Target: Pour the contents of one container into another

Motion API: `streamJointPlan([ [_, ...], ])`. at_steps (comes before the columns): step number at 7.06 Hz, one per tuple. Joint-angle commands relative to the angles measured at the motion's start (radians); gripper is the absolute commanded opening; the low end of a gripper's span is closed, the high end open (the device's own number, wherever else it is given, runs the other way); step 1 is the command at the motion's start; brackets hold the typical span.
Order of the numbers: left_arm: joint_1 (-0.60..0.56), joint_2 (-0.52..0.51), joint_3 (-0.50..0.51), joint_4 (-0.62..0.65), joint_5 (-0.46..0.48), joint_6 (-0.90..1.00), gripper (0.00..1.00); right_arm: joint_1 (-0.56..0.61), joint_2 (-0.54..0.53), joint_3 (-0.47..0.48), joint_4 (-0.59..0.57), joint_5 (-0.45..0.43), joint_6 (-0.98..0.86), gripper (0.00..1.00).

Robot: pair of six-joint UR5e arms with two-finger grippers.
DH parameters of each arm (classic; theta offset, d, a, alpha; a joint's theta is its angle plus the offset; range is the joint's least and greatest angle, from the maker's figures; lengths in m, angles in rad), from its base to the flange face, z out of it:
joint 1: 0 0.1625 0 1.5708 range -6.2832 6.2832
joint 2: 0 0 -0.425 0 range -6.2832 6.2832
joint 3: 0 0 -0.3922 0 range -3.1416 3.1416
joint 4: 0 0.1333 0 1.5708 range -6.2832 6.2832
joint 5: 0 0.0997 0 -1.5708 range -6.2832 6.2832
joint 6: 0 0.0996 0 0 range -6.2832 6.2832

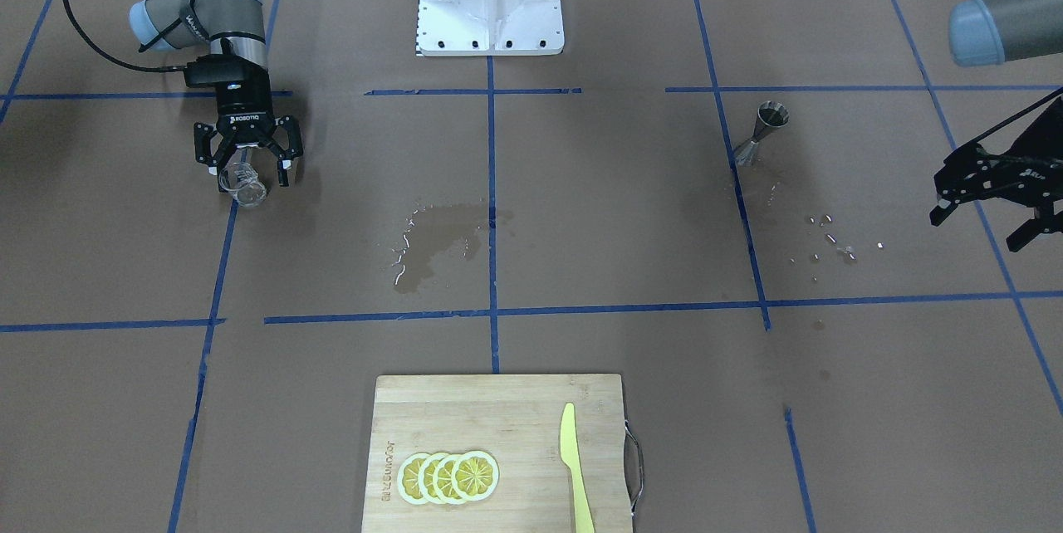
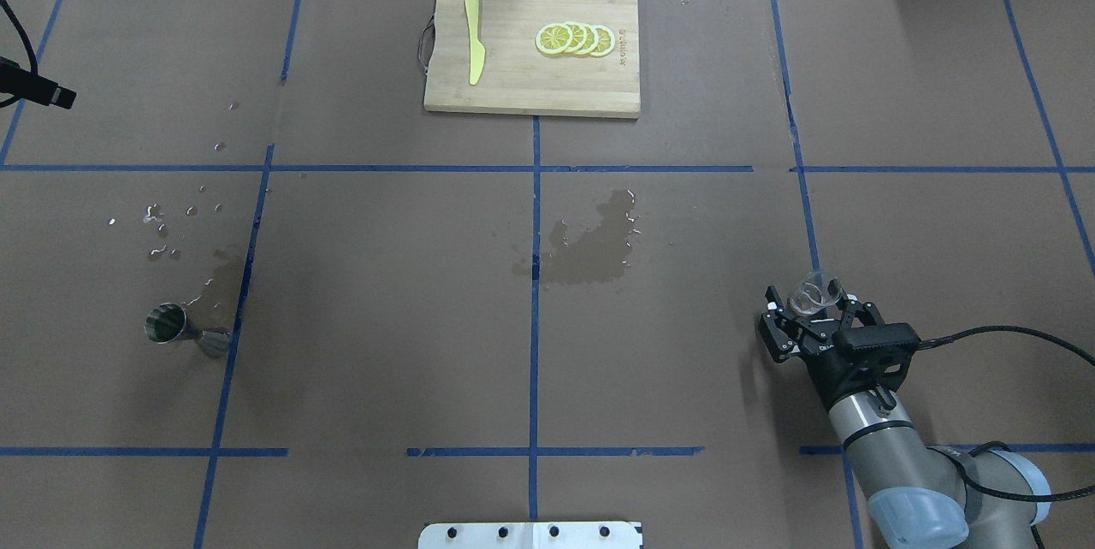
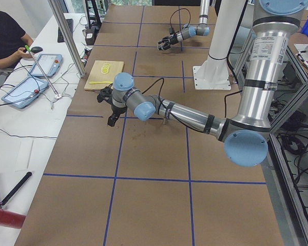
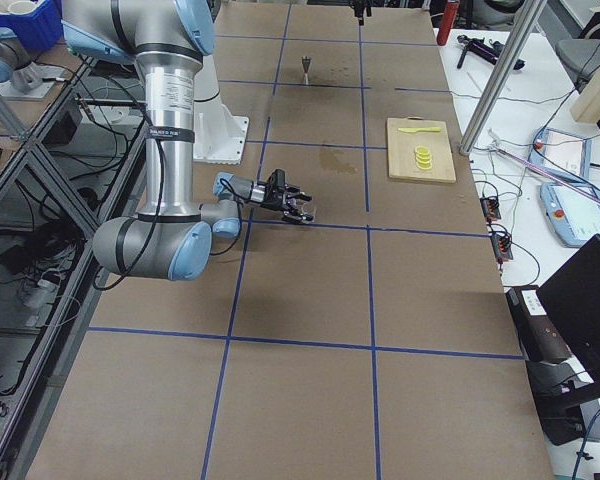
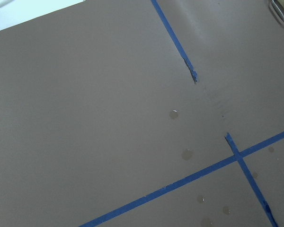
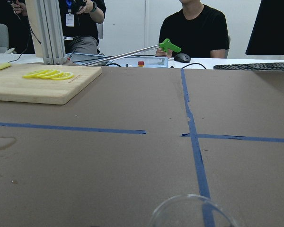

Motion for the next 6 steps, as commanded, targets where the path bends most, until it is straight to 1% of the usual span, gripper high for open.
streamJointPlan([
  [1,0.000,0.000,-0.001,0.000,0.000,-0.001,1.00,-0.001,-0.027,0.005,0.107,0.031,-0.002,1.00],
  [2,0.000,0.000,-0.001,0.000,0.000,-0.001,1.00,-0.001,-0.056,0.037,0.120,0.059,-0.004,1.00],
  [4,0.000,0.000,0.001,0.000,0.000,-0.001,1.00,-0.003,-0.167,0.168,0.121,0.132,-0.002,1.00],
  [5,0.000,0.000,0.002,0.000,0.000,-0.001,1.00,-0.001,-0.249,0.249,0.123,0.204,-0.002,1.00],
  [6,0.000,0.002,0.004,0.000,0.000,-0.001,1.00,0.003,-0.363,0.375,0.123,0.319,-0.002,1.00],
])
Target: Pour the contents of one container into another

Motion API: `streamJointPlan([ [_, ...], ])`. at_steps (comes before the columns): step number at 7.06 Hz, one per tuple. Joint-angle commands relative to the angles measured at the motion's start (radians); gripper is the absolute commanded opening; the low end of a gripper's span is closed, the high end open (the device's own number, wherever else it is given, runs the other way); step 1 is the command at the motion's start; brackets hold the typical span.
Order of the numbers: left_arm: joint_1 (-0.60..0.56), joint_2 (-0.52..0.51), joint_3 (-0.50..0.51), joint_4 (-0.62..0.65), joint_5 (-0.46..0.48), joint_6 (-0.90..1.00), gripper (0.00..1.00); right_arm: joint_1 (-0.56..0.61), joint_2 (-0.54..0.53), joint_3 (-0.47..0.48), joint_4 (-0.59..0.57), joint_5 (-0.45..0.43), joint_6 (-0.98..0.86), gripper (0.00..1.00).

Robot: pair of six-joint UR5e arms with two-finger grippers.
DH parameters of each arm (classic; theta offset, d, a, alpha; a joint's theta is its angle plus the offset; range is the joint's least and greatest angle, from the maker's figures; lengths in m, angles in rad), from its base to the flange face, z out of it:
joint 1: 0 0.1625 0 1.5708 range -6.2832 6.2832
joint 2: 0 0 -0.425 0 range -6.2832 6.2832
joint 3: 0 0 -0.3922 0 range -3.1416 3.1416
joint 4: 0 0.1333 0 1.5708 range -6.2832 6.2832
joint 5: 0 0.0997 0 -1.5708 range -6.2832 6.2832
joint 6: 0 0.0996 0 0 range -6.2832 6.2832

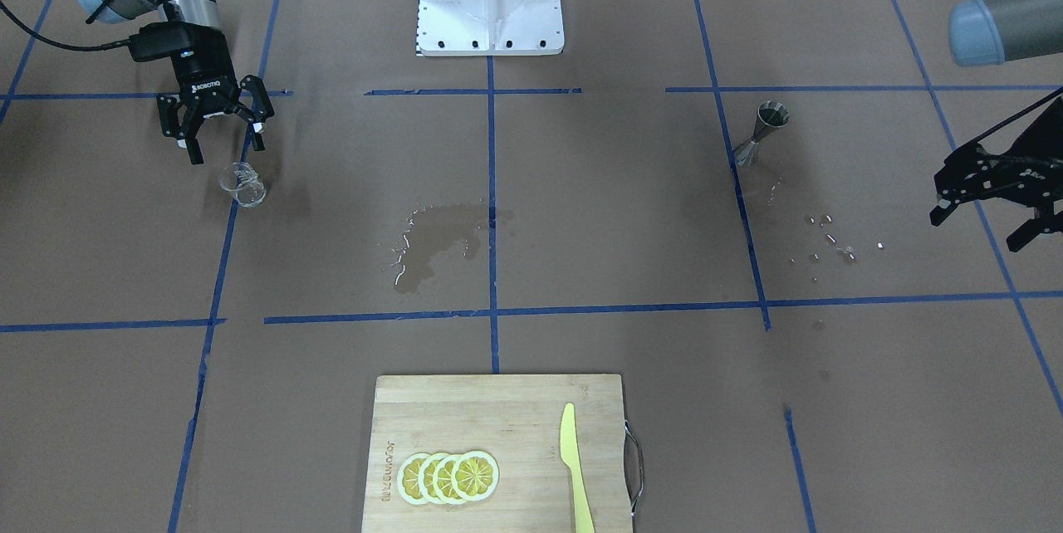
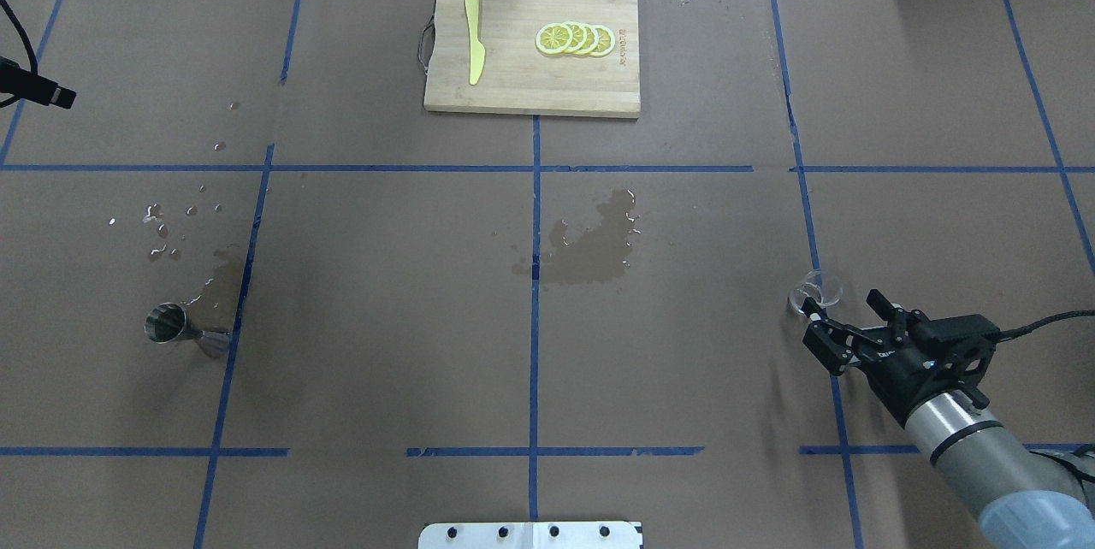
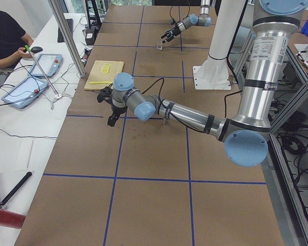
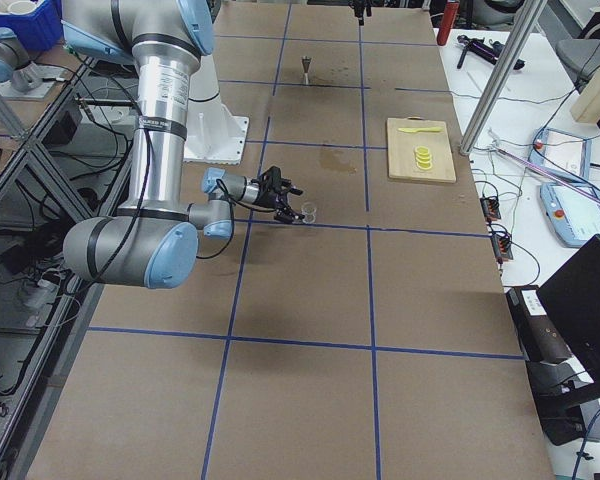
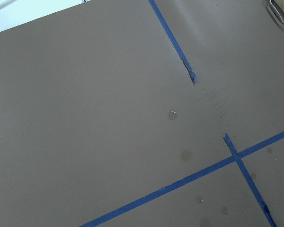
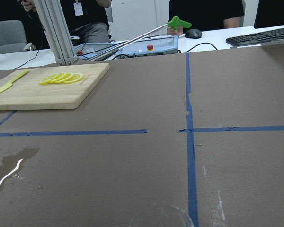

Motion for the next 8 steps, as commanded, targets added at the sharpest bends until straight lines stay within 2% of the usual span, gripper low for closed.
streamJointPlan([
  [1,0.000,0.001,0.005,0.000,0.000,0.002,1.00,0.005,-0.185,0.166,0.021,0.160,0.000,1.00],
  [2,0.000,0.001,0.011,-0.001,0.002,0.003,1.00,0.016,-0.235,0.164,0.079,0.243,0.000,1.00],
  [3,0.000,0.035,0.000,-0.002,0.003,0.014,1.00,0.106,-0.268,0.160,0.116,0.385,-0.017,1.00],
  [4,-0.003,0.042,0.003,-0.017,0.003,0.018,1.00,0.296,-0.270,0.154,0.116,0.655,-0.038,1.00],
  [5,-0.003,0.061,0.003,-0.018,0.003,0.021,1.00,0.547,-0.258,0.119,0.116,0.926,-0.157,1.00],
  [6,-0.006,0.078,0.002,-0.018,0.003,0.078,1.00,0.746,-0.247,0.077,0.108,1.130,-0.330,1.00],
  [7,-0.030,0.093,0.003,-0.017,0.003,0.122,1.00,0.904,-0.212,0.010,0.099,1.268,-0.415,1.00],
  [8,-0.067,0.105,0.002,-0.014,-0.001,0.142,1.00,1.073,-0.140,-0.062,0.000,1.425,-0.552,1.00],
])
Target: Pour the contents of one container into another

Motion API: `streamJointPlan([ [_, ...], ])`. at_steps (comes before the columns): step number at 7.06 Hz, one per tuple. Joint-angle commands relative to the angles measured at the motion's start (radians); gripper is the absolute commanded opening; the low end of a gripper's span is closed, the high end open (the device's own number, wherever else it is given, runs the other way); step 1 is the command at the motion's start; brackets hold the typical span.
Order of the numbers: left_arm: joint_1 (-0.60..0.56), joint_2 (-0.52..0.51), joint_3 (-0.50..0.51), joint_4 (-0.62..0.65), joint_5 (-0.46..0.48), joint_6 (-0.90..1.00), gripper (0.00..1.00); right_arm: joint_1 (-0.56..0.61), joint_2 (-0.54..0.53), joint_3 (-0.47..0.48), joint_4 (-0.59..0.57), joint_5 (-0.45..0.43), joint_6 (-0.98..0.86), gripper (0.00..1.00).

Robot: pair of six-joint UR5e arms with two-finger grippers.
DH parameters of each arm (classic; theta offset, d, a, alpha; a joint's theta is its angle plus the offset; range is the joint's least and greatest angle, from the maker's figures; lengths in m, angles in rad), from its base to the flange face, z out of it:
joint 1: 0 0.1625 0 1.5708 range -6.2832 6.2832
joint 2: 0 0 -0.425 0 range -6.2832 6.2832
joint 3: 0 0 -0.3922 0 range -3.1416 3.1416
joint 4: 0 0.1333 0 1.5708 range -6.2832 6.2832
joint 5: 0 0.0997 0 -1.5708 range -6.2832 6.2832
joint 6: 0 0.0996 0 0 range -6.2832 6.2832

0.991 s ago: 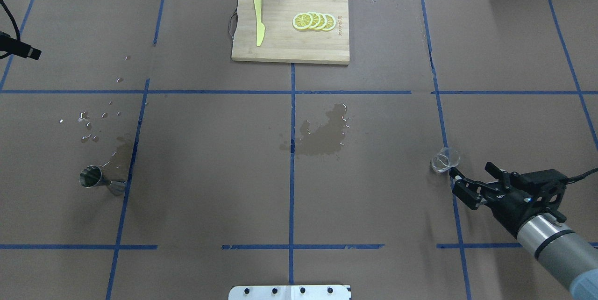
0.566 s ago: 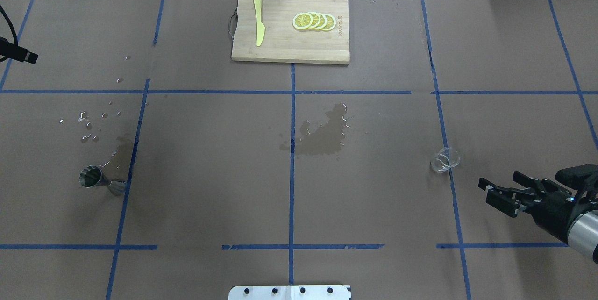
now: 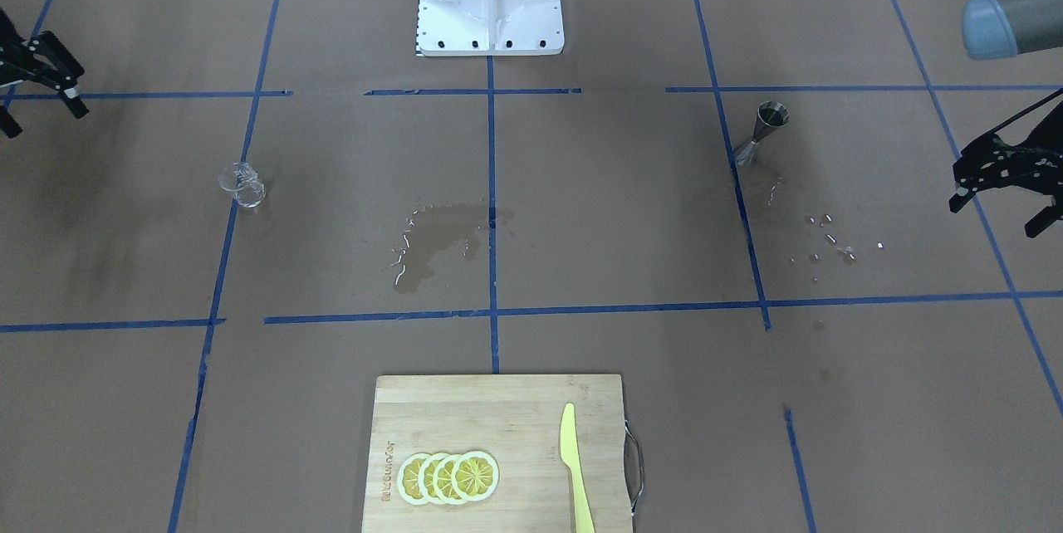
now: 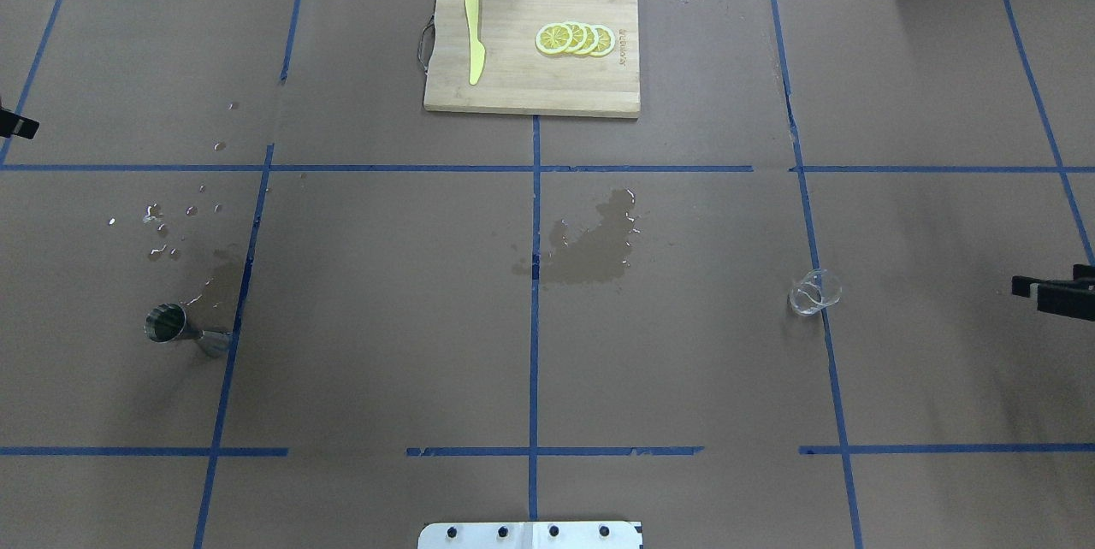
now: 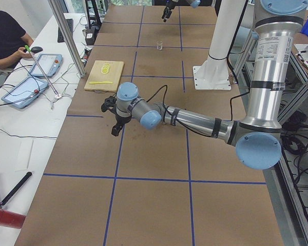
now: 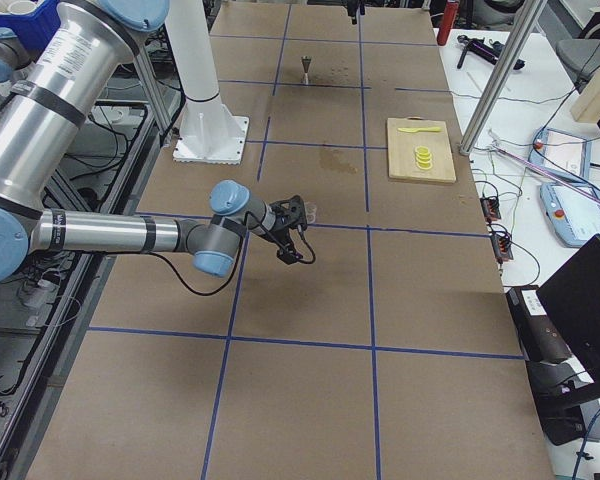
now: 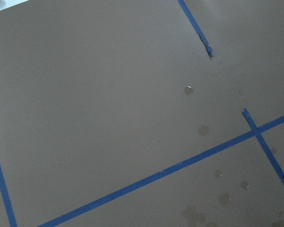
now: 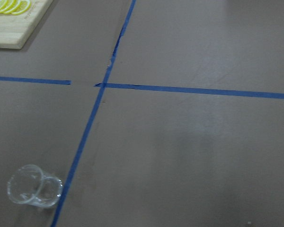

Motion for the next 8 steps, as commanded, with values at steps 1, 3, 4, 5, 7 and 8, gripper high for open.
streamJointPlan([
  [1,-0.060,0.028,-0.002,0.010,-0.010,0.077,1.00,0.359,0.170,-0.113,-0.297,0.306,-0.378,1.00],
  [3,-0.088,0.021,-0.025,0.095,-0.109,0.071,1.00,0.547,0.327,-0.114,-0.782,0.396,-0.763,1.00],
  [4,-0.089,0.013,-0.077,0.193,-0.128,0.065,1.00,0.605,0.394,-0.112,-0.972,0.443,-0.878,1.00],
  [5,-0.092,0.007,-0.108,0.263,-0.128,0.064,1.00,0.623,0.463,-0.114,-1.123,0.459,-0.898,1.00],
  [7,-0.152,-0.005,-0.182,0.415,-0.119,0.080,1.00,0.626,0.473,-0.100,-1.189,0.449,-0.891,1.00],
  [8,-0.167,0.001,-0.182,0.406,-0.107,0.082,1.00,0.624,0.449,-0.103,-1.186,0.445,-0.890,1.00],
])
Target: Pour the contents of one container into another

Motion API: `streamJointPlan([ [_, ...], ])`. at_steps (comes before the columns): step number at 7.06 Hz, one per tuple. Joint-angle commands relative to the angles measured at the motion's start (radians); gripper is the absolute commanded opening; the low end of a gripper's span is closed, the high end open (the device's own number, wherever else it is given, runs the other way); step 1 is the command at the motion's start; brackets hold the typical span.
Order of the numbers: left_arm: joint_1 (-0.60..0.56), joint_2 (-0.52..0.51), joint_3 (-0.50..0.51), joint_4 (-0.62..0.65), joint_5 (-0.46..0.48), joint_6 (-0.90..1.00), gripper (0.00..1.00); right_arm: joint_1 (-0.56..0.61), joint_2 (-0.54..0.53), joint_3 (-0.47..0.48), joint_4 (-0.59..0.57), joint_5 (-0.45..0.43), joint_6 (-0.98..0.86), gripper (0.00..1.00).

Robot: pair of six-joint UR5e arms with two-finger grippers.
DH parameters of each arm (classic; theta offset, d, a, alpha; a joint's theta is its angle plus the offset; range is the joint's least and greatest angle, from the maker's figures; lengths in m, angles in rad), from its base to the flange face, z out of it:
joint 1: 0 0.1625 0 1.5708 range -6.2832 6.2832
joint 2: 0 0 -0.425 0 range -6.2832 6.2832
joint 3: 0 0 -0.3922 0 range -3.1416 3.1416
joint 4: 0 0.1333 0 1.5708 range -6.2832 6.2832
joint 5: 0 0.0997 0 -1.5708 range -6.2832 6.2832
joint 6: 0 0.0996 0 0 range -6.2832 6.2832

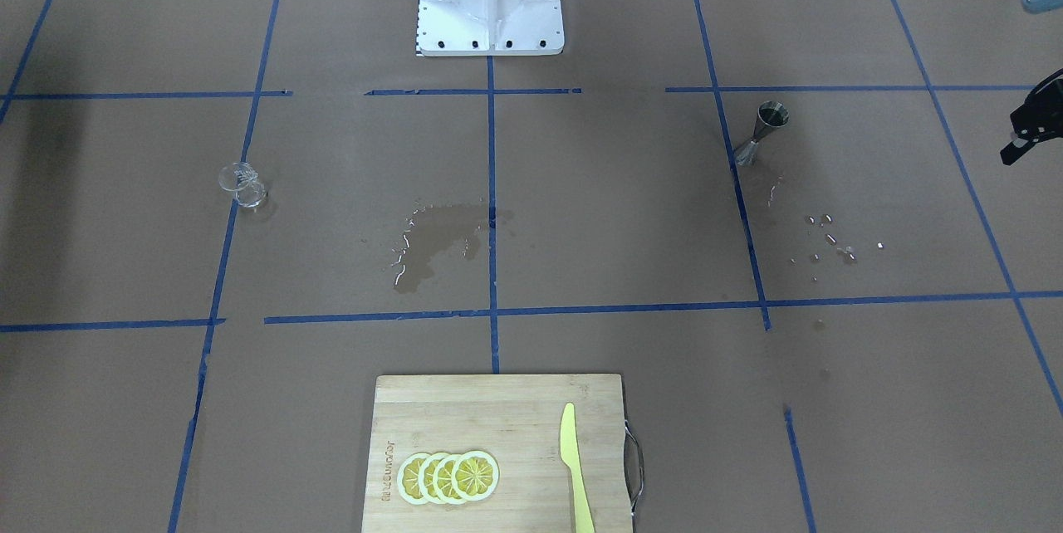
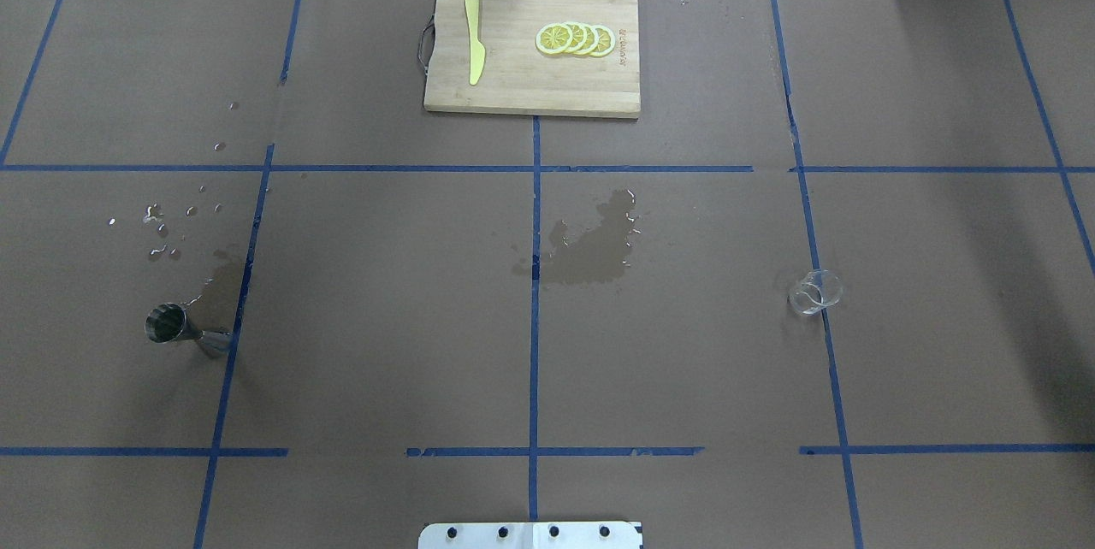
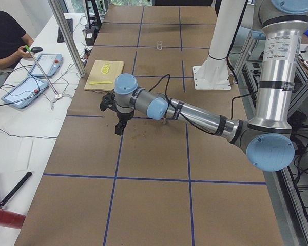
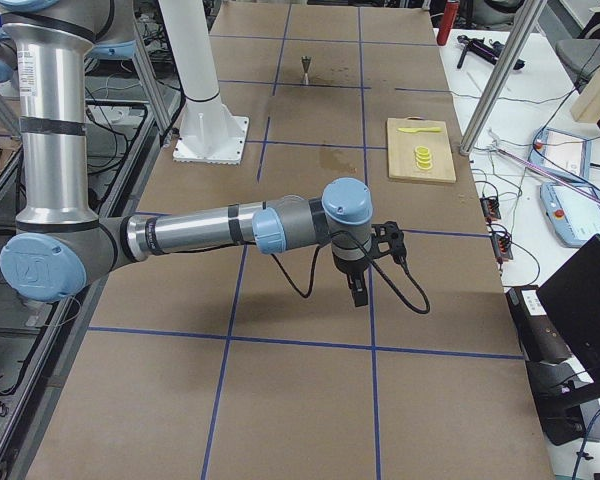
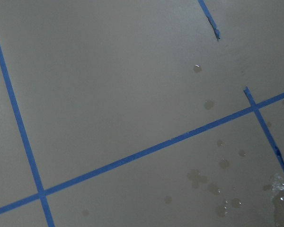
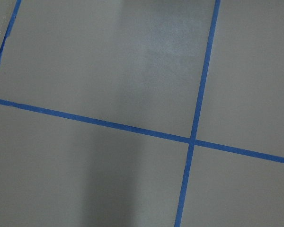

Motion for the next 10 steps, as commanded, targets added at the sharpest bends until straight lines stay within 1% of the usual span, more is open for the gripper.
streamJointPlan([
  [1,-0.023,0.004,-0.012,0.029,0.011,0.007,1.00,0.002,-0.024,-0.002,-0.015,-0.002,0.000,1.00],
  [5,-0.019,0.027,-0.010,0.001,0.004,-0.005,1.00,-0.017,-0.038,-0.025,-0.015,0.007,0.003,1.00],
  [10,-0.013,0.043,-0.015,0.002,-0.005,-0.007,1.00,-0.043,-0.042,-0.023,-0.015,0.013,0.006,1.00],
])
